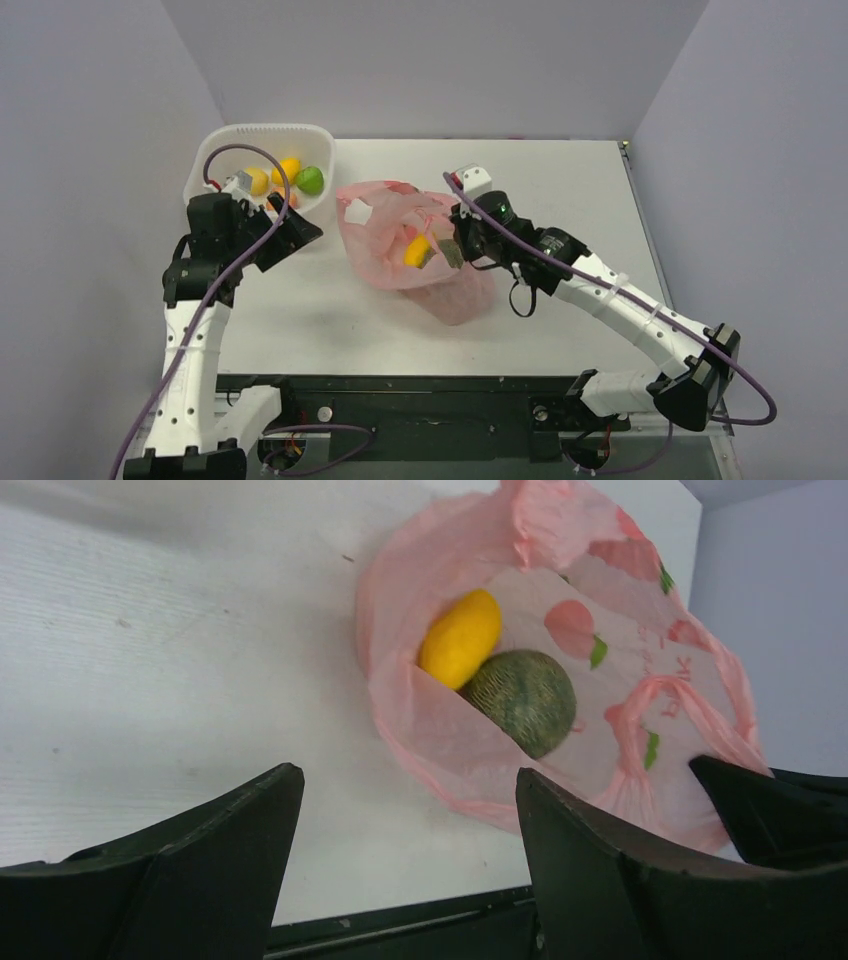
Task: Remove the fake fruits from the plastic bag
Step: Adjust the plastic bag at the center of the board.
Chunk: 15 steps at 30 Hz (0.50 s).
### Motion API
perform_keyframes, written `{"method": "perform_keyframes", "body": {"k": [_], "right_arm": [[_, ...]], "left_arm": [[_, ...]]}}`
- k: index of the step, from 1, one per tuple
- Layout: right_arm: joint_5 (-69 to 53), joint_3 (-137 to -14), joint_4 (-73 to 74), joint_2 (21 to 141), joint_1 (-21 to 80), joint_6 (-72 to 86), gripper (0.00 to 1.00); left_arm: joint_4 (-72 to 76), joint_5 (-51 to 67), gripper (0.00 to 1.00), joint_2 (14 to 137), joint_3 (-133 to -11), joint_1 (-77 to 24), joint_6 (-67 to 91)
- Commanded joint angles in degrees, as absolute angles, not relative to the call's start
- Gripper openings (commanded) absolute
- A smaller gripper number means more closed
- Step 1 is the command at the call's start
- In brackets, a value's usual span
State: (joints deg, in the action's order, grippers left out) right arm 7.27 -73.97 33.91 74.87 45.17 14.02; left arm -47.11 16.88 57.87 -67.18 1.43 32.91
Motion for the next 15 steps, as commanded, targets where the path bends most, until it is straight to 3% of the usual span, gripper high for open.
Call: {"method": "perform_keyframes", "body": {"k": [1, 4, 9, 15], "right_arm": [[6.7, -66.5, 31.3, 69.6, 54.7, 16.4, 0.00], [7.3, -56.6, 28.5, 63.5, 57.6, 21.0, 0.00], [8.7, -44.2, 27.6, 57.0, 58.0, 27.9, 0.00], [9.1, -42.4, 27.6, 54.5, 58.1, 30.5, 0.00]], "left_arm": [[-50.1, 27.3, 0.75, 52.4, -61.8, 1.0, 39.3], [-47.0, 27.7, 0.75, 48.5, -58.0, -3.6, 46.2], [-40.1, 18.8, 0.74, 43.1, -50.4, -22.9, 57.8], [-33.8, 8.1, 0.71, 45.9, -48.0, -41.9, 63.8]]}}
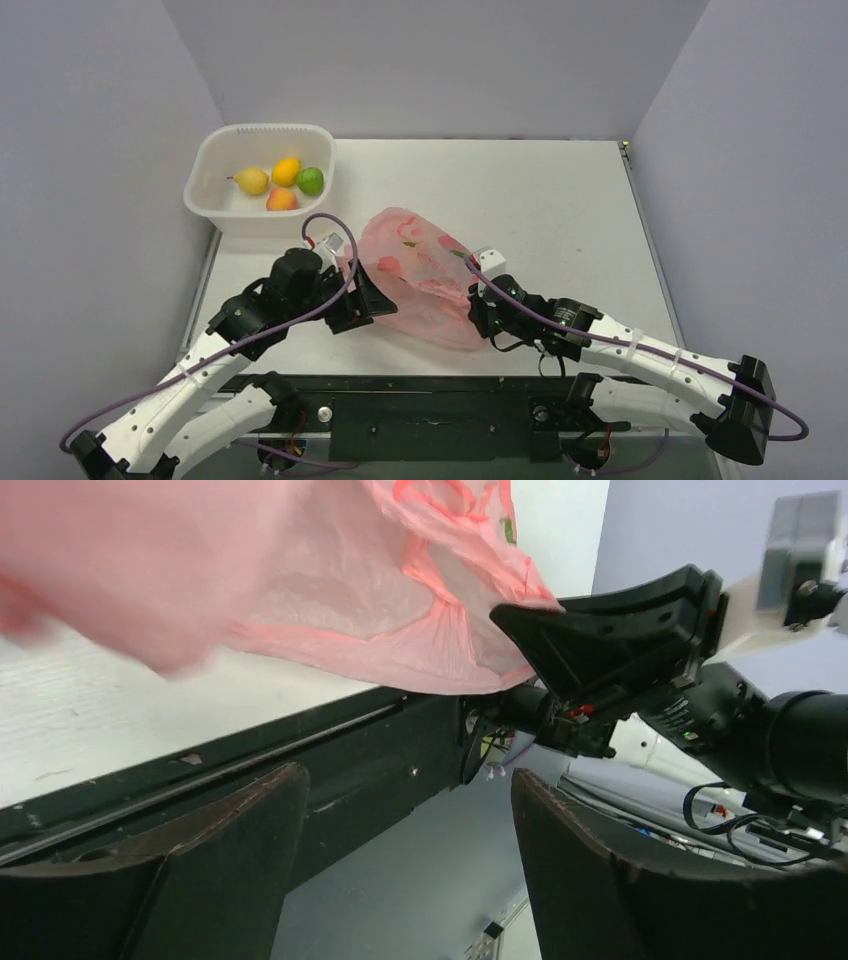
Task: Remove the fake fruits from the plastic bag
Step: Adjust the plastic bag at the center of the board, then take out the fake fruit from the plastic bag.
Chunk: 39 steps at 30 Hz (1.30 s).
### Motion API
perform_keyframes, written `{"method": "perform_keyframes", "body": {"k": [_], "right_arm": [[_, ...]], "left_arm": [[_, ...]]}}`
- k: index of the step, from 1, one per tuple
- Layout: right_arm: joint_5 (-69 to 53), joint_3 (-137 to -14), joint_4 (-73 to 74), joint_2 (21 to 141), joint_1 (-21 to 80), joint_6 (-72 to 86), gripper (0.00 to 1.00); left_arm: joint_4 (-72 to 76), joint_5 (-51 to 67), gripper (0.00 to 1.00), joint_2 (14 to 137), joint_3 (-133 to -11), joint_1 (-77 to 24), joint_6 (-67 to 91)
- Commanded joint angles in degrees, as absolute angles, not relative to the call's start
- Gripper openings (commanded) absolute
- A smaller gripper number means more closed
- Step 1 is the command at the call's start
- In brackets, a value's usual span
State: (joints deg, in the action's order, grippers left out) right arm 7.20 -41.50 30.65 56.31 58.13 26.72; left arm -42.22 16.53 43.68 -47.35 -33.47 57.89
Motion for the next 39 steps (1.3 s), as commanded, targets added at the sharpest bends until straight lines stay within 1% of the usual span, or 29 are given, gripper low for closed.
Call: {"method": "perform_keyframes", "body": {"k": [1, 5, 8, 10, 11, 15, 18, 22, 28, 33, 39], "right_arm": [[9.4, -43.4, 27.6, 54.6, 58.2, 30.6, 0.00], [11.4, -48.4, 28.7, 55.4, 58.1, 31.6, 0.00], [12.6, -52.0, 29.4, 57.2, 58.0, 31.9, 0.00], [13.3, -54.2, 30.5, 58.7, 58.0, 31.9, 0.00], [13.6, -55.2, 31.0, 59.1, 58.0, 32.1, 0.00], [13.5, -56.1, 30.4, 59.0, 57.9, 32.9, 0.00], [13.5, -56.2, 30.4, 58.9, 57.8, 33.0, 0.00], [13.3, -55.6, 30.4, 59.0, 57.8, 33.3, 0.00], [12.9, -54.6, 30.6, 59.1, 57.7, 33.7, 0.00], [13.0, -54.5, 31.6, 58.7, 57.4, 33.4, 0.00], [13.1, -54.2, 33.4, 57.4, 57.0, 32.8, 0.00]], "left_arm": [[-33.5, 5.4, 0.70, 48.3, -49.4, -45.4, 63.2], [-33.3, -2.8, 0.67, 55.1, -55.1, -52.8, 56.9], [-32.5, -7.0, 0.66, 56.7, -56.8, -55.4, 53.3], [-31.2, -9.9, 0.62, 56.3, -56.1, -55.8, 53.5], [-30.8, -12.2, 0.58, 55.8, -55.5, -55.4, 53.4], [-29.1, -14.2, 0.47, 57.1, -55.1, -52.2, 50.1], [-28.3, -10.2, 0.44, 60.0, -55.9, -46.9, 46.0], [-25.8, -6.5, 0.39, 65.2, -57.0, -42.6, 39.9], [-21.8, -3.0, 0.36, 74.5, -60.3, -40.5, 31.5], [-16.7, -5.8, 0.35, 79.5, -60.4, -40.6, 28.6], [-12.1, -11.5, 0.40, 85.0, -60.8, -40.5, 26.4]]}}
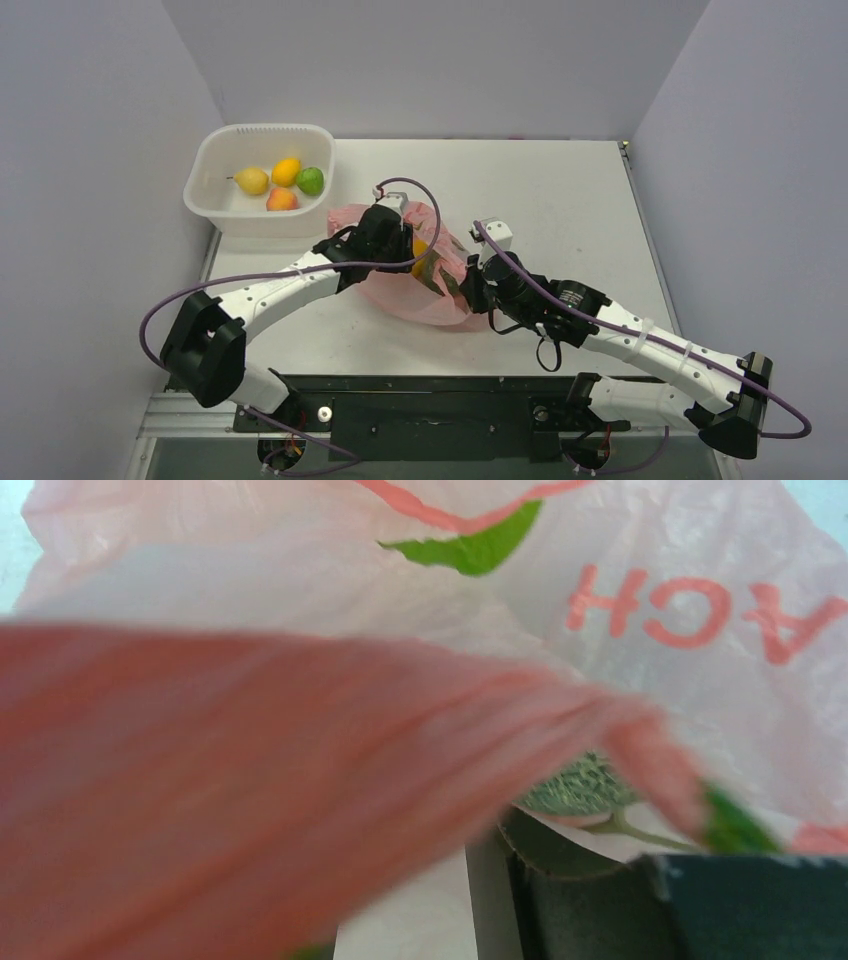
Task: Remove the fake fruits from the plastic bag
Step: Take out the fake fruit from the plastic bag.
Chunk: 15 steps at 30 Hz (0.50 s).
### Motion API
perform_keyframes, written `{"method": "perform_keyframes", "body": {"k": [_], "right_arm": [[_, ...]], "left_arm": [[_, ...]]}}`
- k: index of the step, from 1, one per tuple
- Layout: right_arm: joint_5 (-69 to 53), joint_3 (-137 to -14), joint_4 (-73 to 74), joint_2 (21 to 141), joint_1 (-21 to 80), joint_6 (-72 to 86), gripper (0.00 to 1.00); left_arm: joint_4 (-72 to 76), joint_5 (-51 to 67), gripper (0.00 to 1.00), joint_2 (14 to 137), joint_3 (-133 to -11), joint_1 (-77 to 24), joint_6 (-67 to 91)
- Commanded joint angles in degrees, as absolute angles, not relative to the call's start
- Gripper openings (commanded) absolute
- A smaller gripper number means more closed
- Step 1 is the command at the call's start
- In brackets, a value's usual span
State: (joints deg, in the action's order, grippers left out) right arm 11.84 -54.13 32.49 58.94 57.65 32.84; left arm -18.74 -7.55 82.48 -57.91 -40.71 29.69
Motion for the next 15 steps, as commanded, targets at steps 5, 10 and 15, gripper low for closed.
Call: {"method": "perform_keyframes", "body": {"k": [5, 10, 15], "right_arm": [[11.9, -53.4, 34.4, 55.9, 54.9, 32.9, 0.00], [9.2, -51.3, 34.0, 54.9, 52.0, 33.0, 0.00], [6.7, -50.3, 33.3, 55.0, 49.3, 32.3, 0.00]], "left_arm": [[-6.9, -11.4, 0.43, 88.1, -60.9, -40.3, 25.8], [-5.5, -10.5, 0.46, 93.2, -63.5, -40.2, 24.9], [-7.6, -10.5, 0.56, 97.7, -68.0, -40.0, 21.8]]}}
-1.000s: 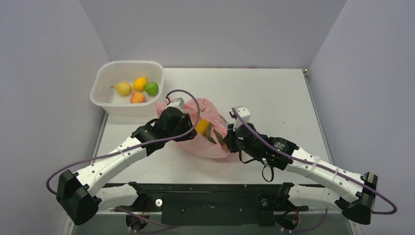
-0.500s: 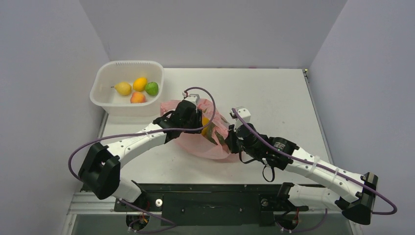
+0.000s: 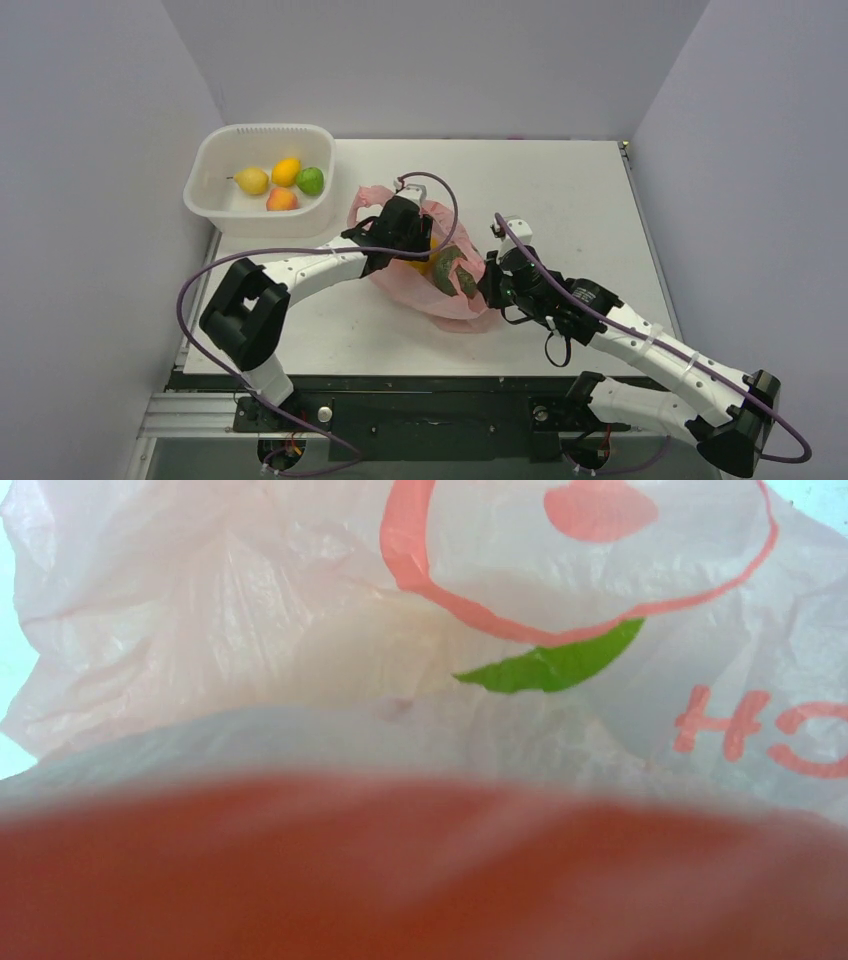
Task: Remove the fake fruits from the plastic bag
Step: Take out the fake fruit from the plastic bag.
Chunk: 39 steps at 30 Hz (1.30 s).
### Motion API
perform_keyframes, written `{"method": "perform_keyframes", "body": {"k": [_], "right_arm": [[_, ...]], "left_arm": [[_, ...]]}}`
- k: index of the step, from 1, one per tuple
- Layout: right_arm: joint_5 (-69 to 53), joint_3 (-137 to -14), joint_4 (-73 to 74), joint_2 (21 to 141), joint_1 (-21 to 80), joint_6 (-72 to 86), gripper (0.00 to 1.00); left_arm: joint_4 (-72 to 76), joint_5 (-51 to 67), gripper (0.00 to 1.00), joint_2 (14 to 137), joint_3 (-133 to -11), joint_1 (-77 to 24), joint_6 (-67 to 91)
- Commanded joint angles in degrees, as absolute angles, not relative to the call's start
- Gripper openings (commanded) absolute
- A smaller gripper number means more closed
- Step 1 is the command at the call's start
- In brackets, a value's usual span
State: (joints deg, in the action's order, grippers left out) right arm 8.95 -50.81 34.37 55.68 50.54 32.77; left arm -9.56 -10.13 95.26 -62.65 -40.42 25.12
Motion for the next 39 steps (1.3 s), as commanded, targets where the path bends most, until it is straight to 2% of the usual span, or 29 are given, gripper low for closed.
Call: {"method": "perform_keyframes", "body": {"k": [1, 9, 22, 29, 34, 39], "right_arm": [[6.6, -50.2, 33.2, 55.2, 49.1, 32.3, 0.00], [6.0, -50.5, 33.2, 56.1, 48.6, 31.3, 0.00], [6.3, -51.2, 34.2, 56.4, 48.0, 30.3, 0.00], [7.0, -51.7, 34.5, 56.3, 48.0, 29.9, 0.00], [7.3, -51.4, 34.3, 56.4, 48.0, 29.7, 0.00], [7.7, -50.0, 32.8, 55.8, 47.9, 29.7, 0.00]], "left_arm": [[-7.8, -10.1, 0.57, 98.8, -68.4, -40.0, 21.3], [-13.2, -7.8, 0.60, 106.6, -75.9, -39.1, 15.2], [-14.1, -3.6, 0.58, 112.7, -78.4, -39.0, 14.7], [-17.5, -3.9, 0.45, 109.4, -80.8, -38.8, 13.7], [-21.8, -4.9, 0.26, 105.4, -83.7, -38.8, 14.5], [-26.4, -6.0, 0.12, 99.6, -84.9, -38.3, 16.7]]}}
